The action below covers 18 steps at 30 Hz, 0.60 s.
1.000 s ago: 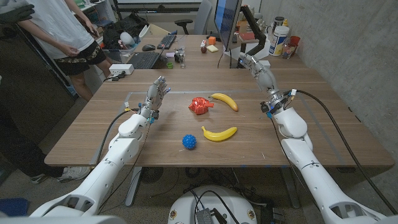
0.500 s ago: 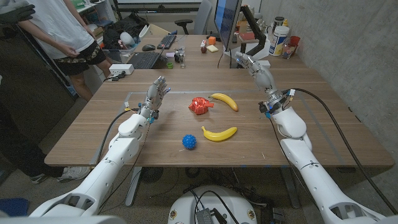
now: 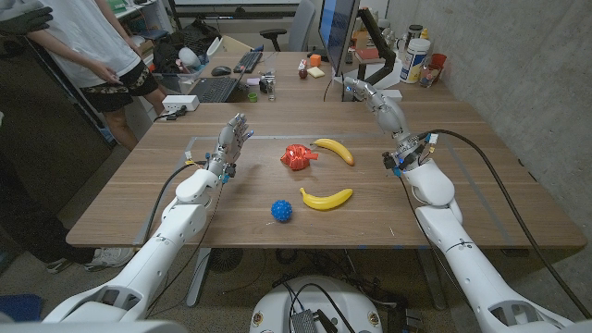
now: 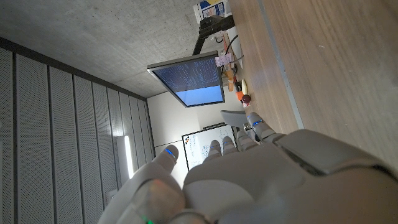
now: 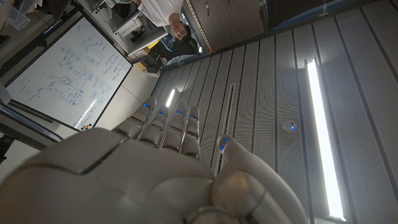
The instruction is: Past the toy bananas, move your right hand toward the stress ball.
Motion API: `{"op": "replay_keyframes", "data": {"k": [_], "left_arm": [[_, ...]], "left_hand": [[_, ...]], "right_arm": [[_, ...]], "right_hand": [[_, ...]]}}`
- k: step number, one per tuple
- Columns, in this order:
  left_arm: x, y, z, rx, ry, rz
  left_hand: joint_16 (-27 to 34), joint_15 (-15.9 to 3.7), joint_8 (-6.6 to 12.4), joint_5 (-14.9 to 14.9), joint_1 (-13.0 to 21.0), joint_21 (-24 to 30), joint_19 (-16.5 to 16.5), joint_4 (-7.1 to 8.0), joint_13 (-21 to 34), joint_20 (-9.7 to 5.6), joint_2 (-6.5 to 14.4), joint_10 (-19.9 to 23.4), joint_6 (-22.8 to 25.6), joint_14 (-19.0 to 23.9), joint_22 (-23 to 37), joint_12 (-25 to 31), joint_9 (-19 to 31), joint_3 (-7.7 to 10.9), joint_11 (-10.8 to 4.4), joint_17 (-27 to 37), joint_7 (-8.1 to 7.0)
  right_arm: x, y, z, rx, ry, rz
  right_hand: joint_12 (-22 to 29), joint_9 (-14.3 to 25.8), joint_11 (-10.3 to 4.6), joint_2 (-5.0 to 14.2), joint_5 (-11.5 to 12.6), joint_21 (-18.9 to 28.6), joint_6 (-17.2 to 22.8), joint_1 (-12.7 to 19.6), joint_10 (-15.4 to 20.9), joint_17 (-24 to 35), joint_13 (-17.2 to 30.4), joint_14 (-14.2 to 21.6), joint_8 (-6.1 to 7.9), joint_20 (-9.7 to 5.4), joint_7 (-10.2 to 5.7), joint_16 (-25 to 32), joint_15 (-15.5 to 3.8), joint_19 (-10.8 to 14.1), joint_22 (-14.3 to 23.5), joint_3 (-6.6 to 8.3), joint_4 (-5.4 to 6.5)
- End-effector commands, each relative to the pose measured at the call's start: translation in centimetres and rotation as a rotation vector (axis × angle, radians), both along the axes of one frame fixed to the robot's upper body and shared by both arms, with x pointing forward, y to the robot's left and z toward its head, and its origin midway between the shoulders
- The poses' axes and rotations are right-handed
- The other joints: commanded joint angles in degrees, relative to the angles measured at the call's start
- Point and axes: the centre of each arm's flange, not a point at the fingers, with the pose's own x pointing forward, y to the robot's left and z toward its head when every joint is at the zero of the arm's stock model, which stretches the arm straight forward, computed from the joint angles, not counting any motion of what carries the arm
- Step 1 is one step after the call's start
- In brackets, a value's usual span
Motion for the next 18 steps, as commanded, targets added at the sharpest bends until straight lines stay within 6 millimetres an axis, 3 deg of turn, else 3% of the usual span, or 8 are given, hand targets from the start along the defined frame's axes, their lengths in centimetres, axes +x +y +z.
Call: {"op": "replay_keyframes", "data": {"k": [1,18], "left_arm": [[0.06,0.17,-0.05,0.000,0.001,-0.002],[0.10,0.14,-0.17,-0.001,0.001,0.001]], "left_hand": [[0.45,-1.12,0.13,0.35,-0.09,-0.03,-3.74,0.01,0.33,-2.80,6.84,-2.76,-0.28,-3.75,0.31,0.22,0.28,-0.33,-0.19,0.09,-0.33],[0.46,-1.07,0.10,0.38,-0.10,-0.06,-3.58,0.01,0.33,-2.79,6.84,-2.64,-0.25,-3.58,0.31,0.22,0.28,-0.41,-0.23,0.09,-0.48]], "right_arm": [[-1.15,0.93,-0.19,-0.049,-0.050,0.013],[-2.14,1.67,-0.08,-0.095,-0.110,0.007]], "right_hand": [[0.49,0.33,0.04,3.82,0.47,0.39,0.69,0.50,0.31,0.16,0.07,0.61,0.20,-6.52,0.29,-0.02,-3.67,0.64,0.12,0.49,0.10],[0.48,0.33,-0.05,3.77,0.50,0.53,1.72,0.59,1.20,0.16,0.07,1.49,0.18,-6.59,0.13,-0.12,-3.83,1.43,0.13,0.84,0.07]]}}
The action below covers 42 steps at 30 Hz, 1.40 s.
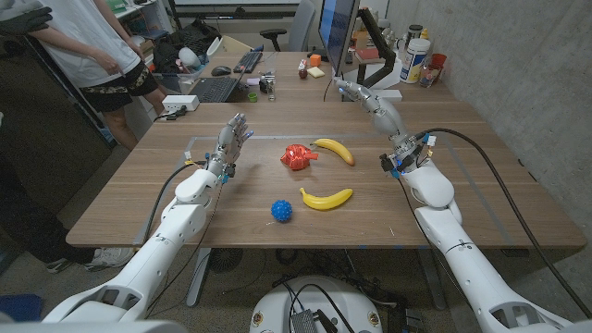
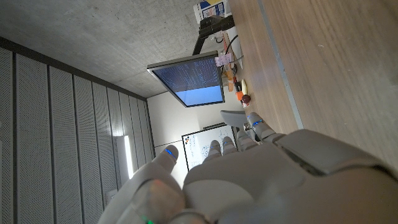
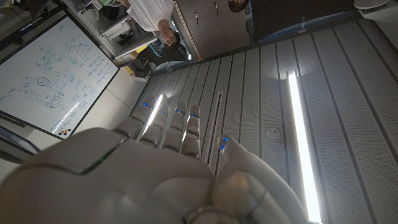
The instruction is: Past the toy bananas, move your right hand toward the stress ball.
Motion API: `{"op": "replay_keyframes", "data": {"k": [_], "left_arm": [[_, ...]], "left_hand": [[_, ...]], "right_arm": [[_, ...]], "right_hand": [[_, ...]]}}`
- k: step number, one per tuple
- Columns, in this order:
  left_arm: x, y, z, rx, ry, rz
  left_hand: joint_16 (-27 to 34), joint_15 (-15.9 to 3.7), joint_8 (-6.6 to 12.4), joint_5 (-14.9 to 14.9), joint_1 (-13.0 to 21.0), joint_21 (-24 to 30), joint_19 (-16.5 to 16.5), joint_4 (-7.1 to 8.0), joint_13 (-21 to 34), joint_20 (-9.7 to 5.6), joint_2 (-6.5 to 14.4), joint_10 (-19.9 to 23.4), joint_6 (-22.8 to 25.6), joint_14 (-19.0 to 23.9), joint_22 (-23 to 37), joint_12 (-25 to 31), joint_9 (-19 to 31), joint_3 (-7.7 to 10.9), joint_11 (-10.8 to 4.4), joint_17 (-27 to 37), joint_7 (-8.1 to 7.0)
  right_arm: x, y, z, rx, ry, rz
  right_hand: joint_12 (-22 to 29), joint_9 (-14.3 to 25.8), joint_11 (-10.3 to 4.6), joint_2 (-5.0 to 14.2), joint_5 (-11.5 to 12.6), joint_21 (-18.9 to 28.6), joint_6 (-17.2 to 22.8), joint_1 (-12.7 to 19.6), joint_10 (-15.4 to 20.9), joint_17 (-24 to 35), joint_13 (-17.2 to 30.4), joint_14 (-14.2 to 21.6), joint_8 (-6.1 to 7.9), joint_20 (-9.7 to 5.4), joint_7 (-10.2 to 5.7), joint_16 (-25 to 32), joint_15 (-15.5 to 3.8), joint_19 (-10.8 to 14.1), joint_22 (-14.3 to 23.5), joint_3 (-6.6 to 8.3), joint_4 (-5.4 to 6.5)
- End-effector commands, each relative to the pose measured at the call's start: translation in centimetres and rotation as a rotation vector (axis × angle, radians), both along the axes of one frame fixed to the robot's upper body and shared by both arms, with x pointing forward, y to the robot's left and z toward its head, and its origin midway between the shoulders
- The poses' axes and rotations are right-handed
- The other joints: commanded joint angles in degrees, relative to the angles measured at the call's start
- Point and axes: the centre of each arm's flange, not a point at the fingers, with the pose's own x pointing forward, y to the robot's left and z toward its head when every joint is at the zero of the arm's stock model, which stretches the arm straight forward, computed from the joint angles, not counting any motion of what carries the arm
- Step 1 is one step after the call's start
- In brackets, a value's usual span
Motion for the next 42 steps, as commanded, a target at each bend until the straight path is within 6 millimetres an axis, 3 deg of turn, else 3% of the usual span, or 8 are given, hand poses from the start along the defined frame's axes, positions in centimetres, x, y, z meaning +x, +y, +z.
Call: {"op": "replay_keyframes", "data": {"k": [1,42], "left_arm": [[0.1,0.0,-0.1,0.000,0.002,0.002],[0.5,0.1,-0.3,-0.006,0.004,0.000]], "left_hand": [[0.45,-1.09,0.10,0.38,-0.10,-0.06,-3.56,-0.17,0.33,-2.77,6.84,-2.64,-0.25,-3.59,0.31,0.22,0.28,-0.23,-0.23,0.09,-0.44],[0.35,-0.97,0.03,0.48,-0.10,-0.27,-3.38,-0.17,0.34,-2.74,6.85,-2.53,-0.21,-3.44,0.32,0.15,0.28,-0.45,-0.23,0.08,-0.66]], "right_arm": [[-0.8,0.7,0.1,-0.042,-0.053,-0.011],[-1.8,1.9,-0.8,-0.154,-0.116,-0.062]], "right_hand": [[0.25,0.32,-0.03,3.78,0.24,0.31,0.82,0.61,0.64,0.15,0.06,0.86,0.20,-6.88,-0.08,-0.13,-3.96,0.76,0.14,0.41,0.04],[-0.08,0.34,-0.20,3.58,0.31,0.44,2.21,1.24,1.86,0.05,0.06,1.99,-0.17,-6.54,-0.39,-0.45,-4.22,2.07,0.16,1.32,-0.50]]}}
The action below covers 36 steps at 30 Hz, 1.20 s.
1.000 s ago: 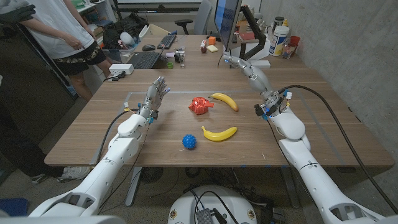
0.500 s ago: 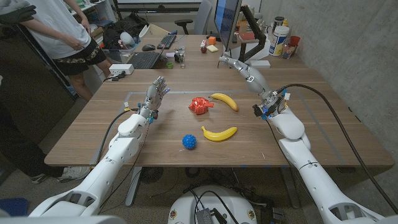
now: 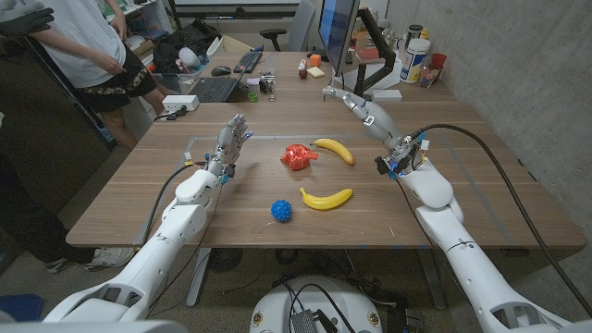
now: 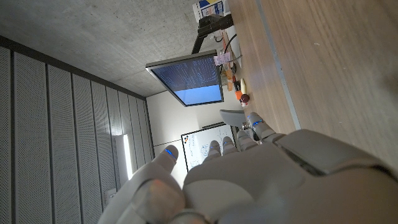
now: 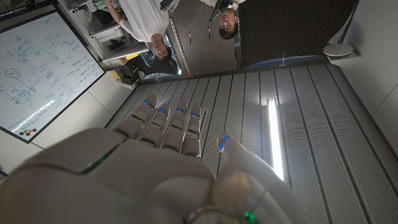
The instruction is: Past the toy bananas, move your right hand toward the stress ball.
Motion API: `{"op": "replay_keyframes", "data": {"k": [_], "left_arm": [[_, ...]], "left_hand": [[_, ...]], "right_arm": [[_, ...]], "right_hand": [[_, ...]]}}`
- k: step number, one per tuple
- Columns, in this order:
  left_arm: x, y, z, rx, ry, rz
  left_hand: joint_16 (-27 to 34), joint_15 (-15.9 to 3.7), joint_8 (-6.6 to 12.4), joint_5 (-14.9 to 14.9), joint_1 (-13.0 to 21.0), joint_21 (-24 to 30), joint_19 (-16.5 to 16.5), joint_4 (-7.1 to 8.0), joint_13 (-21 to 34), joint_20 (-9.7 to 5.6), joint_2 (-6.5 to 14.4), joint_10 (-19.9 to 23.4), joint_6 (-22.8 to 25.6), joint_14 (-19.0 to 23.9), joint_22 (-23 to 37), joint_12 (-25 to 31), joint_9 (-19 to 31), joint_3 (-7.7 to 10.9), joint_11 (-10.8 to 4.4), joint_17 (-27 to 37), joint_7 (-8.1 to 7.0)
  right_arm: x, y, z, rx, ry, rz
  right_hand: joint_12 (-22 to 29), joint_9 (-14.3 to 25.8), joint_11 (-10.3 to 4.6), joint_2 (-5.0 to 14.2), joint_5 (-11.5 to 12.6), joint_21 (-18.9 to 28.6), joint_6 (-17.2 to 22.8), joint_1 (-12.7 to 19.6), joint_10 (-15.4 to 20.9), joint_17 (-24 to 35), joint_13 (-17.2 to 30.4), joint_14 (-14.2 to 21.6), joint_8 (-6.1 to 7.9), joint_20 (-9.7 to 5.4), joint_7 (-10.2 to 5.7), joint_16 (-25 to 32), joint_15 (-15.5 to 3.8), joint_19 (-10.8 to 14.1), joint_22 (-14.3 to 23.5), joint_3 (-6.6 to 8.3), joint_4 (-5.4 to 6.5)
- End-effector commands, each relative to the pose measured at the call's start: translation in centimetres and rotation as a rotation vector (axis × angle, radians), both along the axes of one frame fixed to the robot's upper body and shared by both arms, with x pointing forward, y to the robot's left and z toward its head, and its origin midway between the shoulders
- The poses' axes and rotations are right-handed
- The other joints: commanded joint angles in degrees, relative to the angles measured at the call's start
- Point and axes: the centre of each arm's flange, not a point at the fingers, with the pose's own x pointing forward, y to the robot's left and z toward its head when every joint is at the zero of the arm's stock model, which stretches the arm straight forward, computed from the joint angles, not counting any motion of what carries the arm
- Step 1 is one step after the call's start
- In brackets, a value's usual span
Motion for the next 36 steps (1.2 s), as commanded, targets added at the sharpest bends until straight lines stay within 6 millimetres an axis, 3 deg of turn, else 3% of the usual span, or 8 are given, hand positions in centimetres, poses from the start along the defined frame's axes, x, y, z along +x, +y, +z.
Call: {"op": "replay_keyframes", "data": {"k": [1,36], "left_arm": [[0.1,-0.1,0.0,-0.001,0.000,-0.001],[-0.1,-0.2,-0.2,0.001,-0.001,-0.001]], "left_hand": [[0.36,-1.05,0.03,0.26,-0.10,-0.27,-3.36,0.02,0.34,-2.82,6.85,-2.52,-0.10,-3.41,0.32,0.16,0.28,-0.16,-0.27,0.08,-0.13],[0.29,-1.07,-0.02,0.30,-0.13,-0.52,-3.37,0.02,0.34,-2.74,6.82,-2.48,-0.14,-3.41,0.33,0.13,0.27,-0.38,-0.27,0.08,-0.25]], "right_arm": [[-0.2,0.3,-0.5,-0.036,-0.002,-0.002],[-1.1,1.0,-2.1,-0.153,-0.052,-0.064]], "right_hand": [[-0.05,0.34,-0.28,3.41,0.31,0.46,0.76,0.48,0.77,0.04,0.06,0.72,0.05,-6.21,-0.18,0.02,-4.01,0.78,0.17,0.47,-0.10],[-0.58,0.38,-0.08,3.00,0.33,0.32,1.54,0.69,0.99,0.05,0.06,0.89,-0.28,-6.02,-0.35,-0.32,-3.78,1.07,0.23,0.86,-0.36]]}}
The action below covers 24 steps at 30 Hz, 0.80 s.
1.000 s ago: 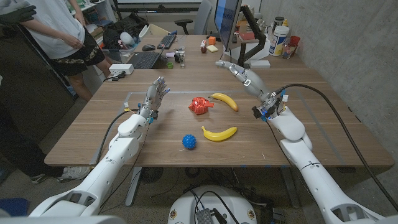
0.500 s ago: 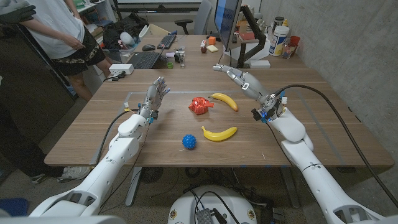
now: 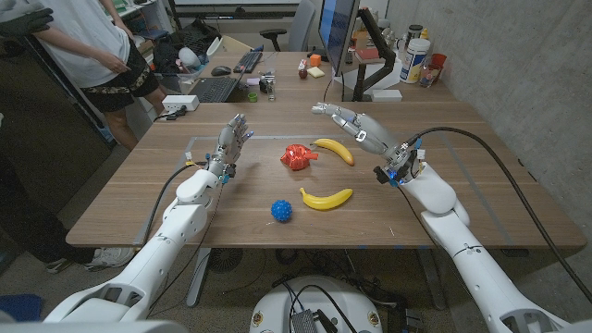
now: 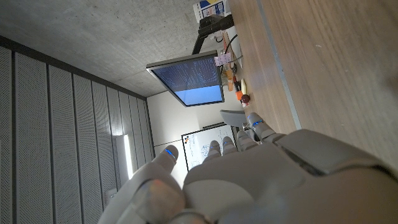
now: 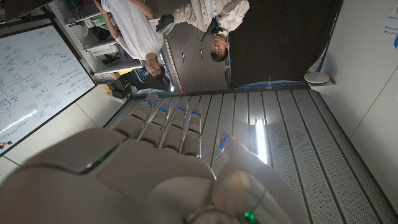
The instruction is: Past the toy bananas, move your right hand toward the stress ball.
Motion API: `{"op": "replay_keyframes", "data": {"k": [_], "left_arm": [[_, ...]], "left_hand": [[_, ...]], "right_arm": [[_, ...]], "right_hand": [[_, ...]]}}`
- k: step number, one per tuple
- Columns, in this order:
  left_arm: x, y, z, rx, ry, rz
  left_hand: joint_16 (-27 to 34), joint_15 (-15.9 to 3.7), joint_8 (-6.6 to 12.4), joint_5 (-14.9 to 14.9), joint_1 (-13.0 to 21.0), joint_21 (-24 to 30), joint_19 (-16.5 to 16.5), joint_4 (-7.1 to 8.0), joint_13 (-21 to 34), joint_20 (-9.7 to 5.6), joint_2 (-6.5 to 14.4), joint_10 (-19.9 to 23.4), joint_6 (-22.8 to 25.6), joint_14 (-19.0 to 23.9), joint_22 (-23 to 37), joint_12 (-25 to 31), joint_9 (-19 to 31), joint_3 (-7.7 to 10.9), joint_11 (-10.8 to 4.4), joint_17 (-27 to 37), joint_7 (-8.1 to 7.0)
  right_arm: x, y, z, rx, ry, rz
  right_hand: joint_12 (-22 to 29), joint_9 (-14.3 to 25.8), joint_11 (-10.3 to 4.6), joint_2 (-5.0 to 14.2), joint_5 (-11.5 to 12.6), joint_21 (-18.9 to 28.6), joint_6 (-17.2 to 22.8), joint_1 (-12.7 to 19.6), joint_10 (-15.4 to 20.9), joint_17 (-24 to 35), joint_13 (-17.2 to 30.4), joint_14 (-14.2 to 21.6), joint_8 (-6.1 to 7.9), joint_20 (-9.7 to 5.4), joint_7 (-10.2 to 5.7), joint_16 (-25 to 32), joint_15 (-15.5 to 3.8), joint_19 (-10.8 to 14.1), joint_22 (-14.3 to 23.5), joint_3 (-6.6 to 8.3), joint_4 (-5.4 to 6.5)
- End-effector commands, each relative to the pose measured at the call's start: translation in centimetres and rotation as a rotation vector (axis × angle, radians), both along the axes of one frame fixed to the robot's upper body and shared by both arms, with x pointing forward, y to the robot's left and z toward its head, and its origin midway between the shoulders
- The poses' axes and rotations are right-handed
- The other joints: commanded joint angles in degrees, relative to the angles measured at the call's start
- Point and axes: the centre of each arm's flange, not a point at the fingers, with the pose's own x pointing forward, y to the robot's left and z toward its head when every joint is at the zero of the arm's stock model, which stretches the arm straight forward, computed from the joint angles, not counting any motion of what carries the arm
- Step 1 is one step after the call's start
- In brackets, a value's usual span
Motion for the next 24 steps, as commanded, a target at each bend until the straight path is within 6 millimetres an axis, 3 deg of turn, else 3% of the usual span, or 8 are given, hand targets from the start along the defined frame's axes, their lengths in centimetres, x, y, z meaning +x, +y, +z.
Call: {"op": "replay_keyframes", "data": {"k": [1,24], "left_arm": [[-0.09,0.12,-0.11,0.000,0.000,0.003],[0.01,0.41,-0.27,-0.006,0.002,0.004]], "left_hand": [[0.29,-1.11,-0.02,0.31,-0.13,-0.09,-3.38,-0.15,0.34,-2.76,6.82,-2.49,-0.13,-3.42,0.33,0.13,0.27,-0.22,-0.29,0.08,-0.32],[0.29,-1.10,-0.02,0.35,-0.11,-0.20,-3.27,-0.16,0.34,-2.65,6.88,-2.44,-0.06,-3.31,0.33,0.12,0.25,-0.29,-0.03,0.07,-0.47]], "right_arm": [[0.01,0.30,-0.55,-0.035,-0.012,-0.033],[-0.16,0.94,-0.80,-0.088,-0.054,-0.073]], "right_hand": [[-0.14,0.09,0.11,2.68,0.34,0.09,0.51,0.42,0.20,0.05,0.06,-0.03,-0.05,-6.02,-0.01,-0.10,-3.68,0.49,0.10,0.61,-0.12],[-0.27,0.11,-0.08,2.90,0.46,-0.03,1.18,1.16,0.76,-0.03,0.07,0.21,-0.15,-6.09,-0.16,-0.13,-3.86,0.63,0.12,1.19,-0.77]]}}
